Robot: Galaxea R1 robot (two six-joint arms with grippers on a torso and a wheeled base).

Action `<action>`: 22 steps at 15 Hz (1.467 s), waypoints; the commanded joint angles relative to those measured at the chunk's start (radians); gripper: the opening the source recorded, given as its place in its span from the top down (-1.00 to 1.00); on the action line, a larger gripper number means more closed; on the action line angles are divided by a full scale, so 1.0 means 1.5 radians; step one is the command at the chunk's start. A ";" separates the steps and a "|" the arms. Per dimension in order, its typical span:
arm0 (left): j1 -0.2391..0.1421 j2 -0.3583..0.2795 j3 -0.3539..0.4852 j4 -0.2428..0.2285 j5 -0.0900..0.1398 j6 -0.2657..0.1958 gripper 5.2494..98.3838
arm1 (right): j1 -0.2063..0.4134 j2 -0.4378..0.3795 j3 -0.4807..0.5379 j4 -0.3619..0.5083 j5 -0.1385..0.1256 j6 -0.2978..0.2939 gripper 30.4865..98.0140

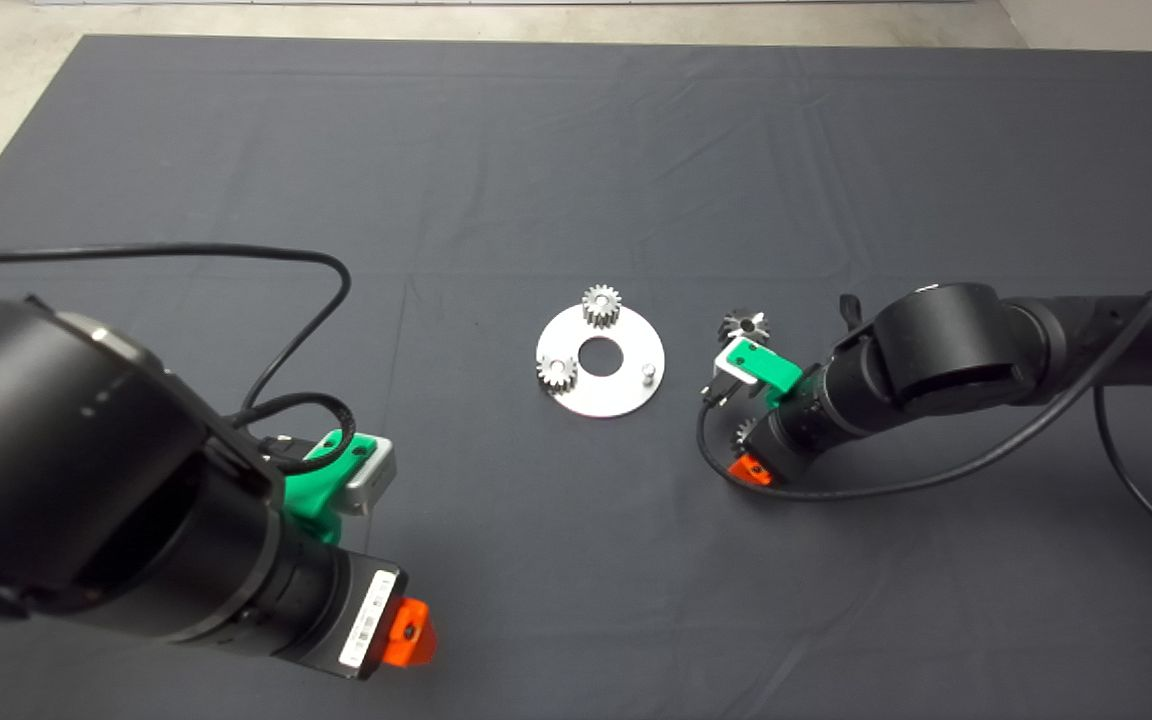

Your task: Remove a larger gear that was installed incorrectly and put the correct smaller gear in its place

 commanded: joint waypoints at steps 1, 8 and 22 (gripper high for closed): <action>-0.006 0.000 0.011 0.000 0.005 -0.003 -1.00 | 0.010 0.003 0.001 -0.019 0.004 -0.002 -0.61; -0.006 -0.001 0.011 -0.001 0.005 -0.002 -1.00 | 0.009 0.002 0.001 -0.019 0.003 -0.002 -0.34; 0.012 -0.014 0.011 -0.003 0.015 0.004 -1.00 | 0.006 0.001 0.002 -0.021 0.003 -0.002 0.11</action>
